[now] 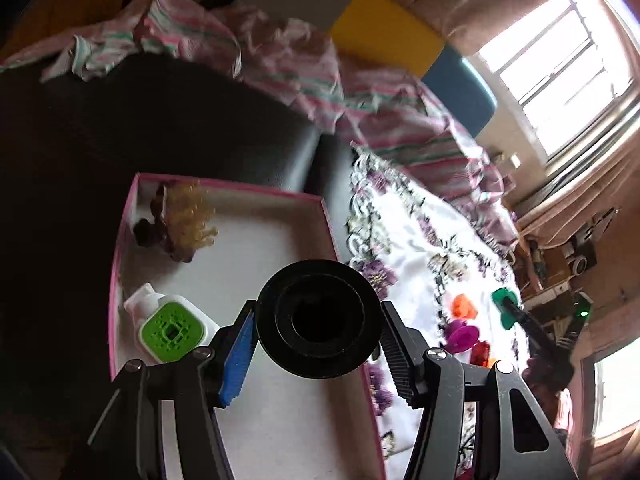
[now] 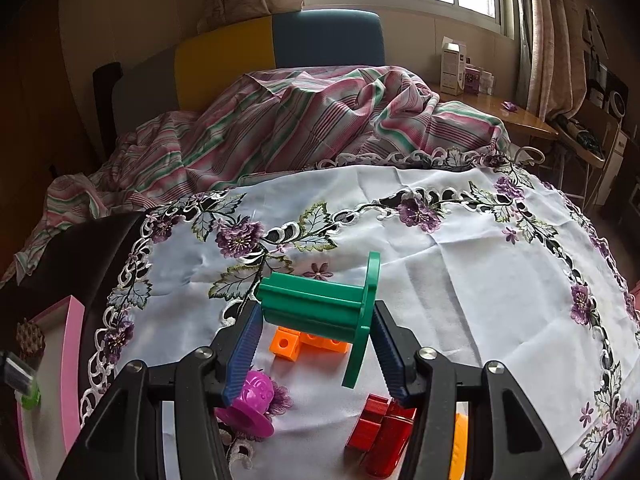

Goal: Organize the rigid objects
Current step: 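Carry the black roller into the tray and open the left tool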

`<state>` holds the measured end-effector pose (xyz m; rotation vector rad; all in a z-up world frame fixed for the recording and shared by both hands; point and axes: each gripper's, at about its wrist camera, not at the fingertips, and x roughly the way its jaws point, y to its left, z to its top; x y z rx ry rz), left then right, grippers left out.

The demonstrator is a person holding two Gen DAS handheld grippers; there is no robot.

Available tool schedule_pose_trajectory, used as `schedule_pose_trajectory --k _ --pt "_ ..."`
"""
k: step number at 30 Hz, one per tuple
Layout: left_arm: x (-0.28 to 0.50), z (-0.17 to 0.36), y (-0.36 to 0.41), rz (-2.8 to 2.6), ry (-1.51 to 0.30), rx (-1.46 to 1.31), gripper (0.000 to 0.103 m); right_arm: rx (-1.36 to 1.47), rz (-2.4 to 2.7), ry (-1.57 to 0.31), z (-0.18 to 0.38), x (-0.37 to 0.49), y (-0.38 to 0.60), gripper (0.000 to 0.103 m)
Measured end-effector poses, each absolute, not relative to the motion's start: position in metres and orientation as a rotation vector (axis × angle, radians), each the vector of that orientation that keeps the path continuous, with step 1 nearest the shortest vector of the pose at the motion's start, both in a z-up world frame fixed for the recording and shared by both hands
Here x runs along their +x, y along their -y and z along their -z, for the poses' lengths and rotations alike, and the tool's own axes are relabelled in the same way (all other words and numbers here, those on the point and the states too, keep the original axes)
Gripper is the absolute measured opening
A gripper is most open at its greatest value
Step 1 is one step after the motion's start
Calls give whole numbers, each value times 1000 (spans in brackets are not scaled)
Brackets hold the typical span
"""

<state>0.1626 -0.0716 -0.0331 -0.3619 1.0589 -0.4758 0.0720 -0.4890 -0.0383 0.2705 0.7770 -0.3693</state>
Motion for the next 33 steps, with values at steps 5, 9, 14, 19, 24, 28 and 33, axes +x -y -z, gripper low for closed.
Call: schedule_pose_trajectory --k 5,9,14,19,24,28,33 --pt "180 55 72 393 -1127 -339 63 265 362 -780 38 74 487 55" --pt "186 60 69 370 -1112 -304 72 261 359 -779 38 75 487 55" --pt "181 51 63 367 -1068 -305 74 264 365 -775 38 74 488 55" --pt "159 33 48 338 -993 -289 75 270 367 -764 36 72 489 55" --pt "122 21 34 275 -903 -193 75 254 349 -763 35 73 484 55" --pt "88 17 29 218 -830 -91 75 235 301 -752 33 74 474 55" --pt "57 22 27 211 -809 -16 75 203 237 -759 27 77 449 55"
